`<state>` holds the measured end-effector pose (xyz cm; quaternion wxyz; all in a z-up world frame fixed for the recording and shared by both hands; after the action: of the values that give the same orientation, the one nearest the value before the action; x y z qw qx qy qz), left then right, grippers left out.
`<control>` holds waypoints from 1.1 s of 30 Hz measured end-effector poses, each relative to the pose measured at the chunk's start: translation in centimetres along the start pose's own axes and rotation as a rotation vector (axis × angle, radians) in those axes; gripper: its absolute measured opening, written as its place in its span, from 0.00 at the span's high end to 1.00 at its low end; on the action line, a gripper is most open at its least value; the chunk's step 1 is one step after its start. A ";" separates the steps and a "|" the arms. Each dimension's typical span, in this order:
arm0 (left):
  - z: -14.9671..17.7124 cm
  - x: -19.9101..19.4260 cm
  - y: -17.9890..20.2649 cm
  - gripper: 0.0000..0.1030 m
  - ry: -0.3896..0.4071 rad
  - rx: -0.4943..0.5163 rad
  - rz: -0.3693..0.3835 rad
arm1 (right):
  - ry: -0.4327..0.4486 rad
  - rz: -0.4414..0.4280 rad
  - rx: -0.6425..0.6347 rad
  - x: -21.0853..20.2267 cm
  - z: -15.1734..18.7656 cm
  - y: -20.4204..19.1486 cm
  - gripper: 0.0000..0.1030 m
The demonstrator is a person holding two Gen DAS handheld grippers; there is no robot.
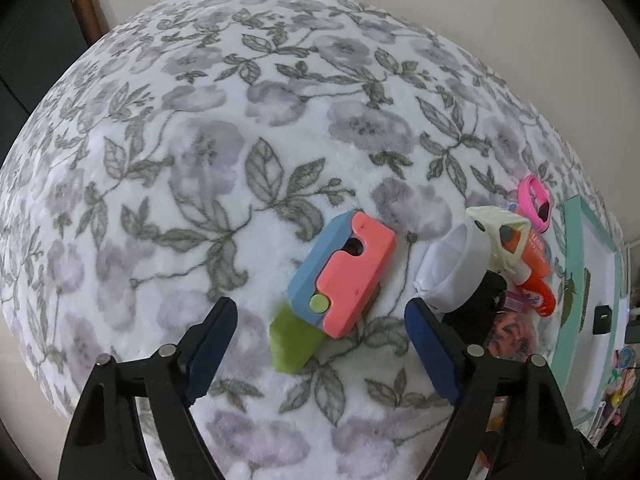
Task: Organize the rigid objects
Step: 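Grasp the pink dog figure with right gripper while left grasps pink-blue toy knife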
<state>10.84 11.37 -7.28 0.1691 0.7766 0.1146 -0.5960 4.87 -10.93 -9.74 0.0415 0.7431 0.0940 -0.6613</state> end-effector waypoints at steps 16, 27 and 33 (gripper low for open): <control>0.0 2.4 2.1 0.50 0.041 0.097 -0.079 | -0.020 0.061 -0.044 2.8 1.2 -1.4 0.45; -0.1 2.0 1.1 0.50 -0.005 0.031 -0.062 | 0.011 0.013 -0.033 0.7 0.5 -0.2 0.50; -1.3 -1.0 1.0 0.50 0.057 0.008 -0.032 | 0.073 -0.023 -0.003 -1.8 -0.1 0.6 0.50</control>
<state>12.08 11.00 -5.84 0.1533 0.7919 0.1292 -0.5767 4.93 -11.67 -7.96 0.0313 0.7655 0.1050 -0.6341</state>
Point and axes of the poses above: each gripper's, at about its wrist camera, not at the fingertips, and x roughly the way its jaws point, y to its right, z to its underside, the point moved 3 cm from there along x, roughly the way its jaws point, and after that the axes turned 6 degrees about -x, right-handed, at the moved point
